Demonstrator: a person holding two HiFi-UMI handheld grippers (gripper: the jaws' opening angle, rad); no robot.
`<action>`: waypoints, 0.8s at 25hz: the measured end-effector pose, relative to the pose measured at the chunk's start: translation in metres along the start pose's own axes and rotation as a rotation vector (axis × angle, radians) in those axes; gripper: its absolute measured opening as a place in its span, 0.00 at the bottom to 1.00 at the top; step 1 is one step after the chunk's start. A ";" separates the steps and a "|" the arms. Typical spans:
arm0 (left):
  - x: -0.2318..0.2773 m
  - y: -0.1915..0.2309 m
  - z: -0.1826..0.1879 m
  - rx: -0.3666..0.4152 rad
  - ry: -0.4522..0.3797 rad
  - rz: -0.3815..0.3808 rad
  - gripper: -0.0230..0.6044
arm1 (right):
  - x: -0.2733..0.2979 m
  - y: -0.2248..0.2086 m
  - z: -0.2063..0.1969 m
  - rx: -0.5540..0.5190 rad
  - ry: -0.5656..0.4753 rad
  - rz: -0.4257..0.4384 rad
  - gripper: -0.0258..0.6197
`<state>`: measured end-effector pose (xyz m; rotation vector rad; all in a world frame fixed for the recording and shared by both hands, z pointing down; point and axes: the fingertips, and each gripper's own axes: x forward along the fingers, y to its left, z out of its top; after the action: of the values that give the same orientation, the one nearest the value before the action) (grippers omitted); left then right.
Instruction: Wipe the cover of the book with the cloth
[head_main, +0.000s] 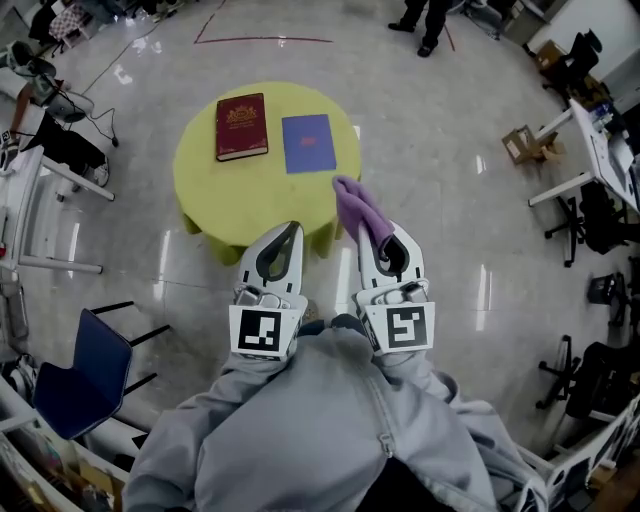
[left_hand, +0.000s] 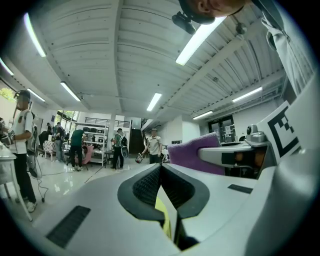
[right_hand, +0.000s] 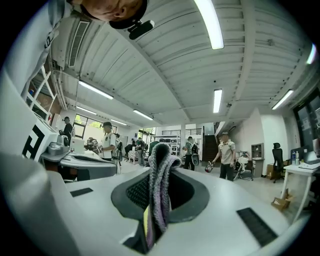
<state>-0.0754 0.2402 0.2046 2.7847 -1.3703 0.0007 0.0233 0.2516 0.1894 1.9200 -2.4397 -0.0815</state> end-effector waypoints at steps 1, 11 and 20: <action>0.001 0.002 0.000 -0.004 0.002 -0.003 0.07 | 0.002 0.001 0.001 -0.002 0.000 -0.002 0.13; 0.018 0.018 0.000 -0.016 0.003 -0.011 0.07 | 0.024 -0.003 0.002 -0.017 0.013 -0.001 0.13; 0.059 0.036 0.006 -0.011 -0.008 -0.004 0.07 | 0.067 -0.021 0.005 -0.016 -0.005 0.014 0.13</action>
<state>-0.0685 0.1716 0.2013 2.7815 -1.3626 -0.0173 0.0278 0.1818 0.1829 1.8983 -2.4480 -0.1054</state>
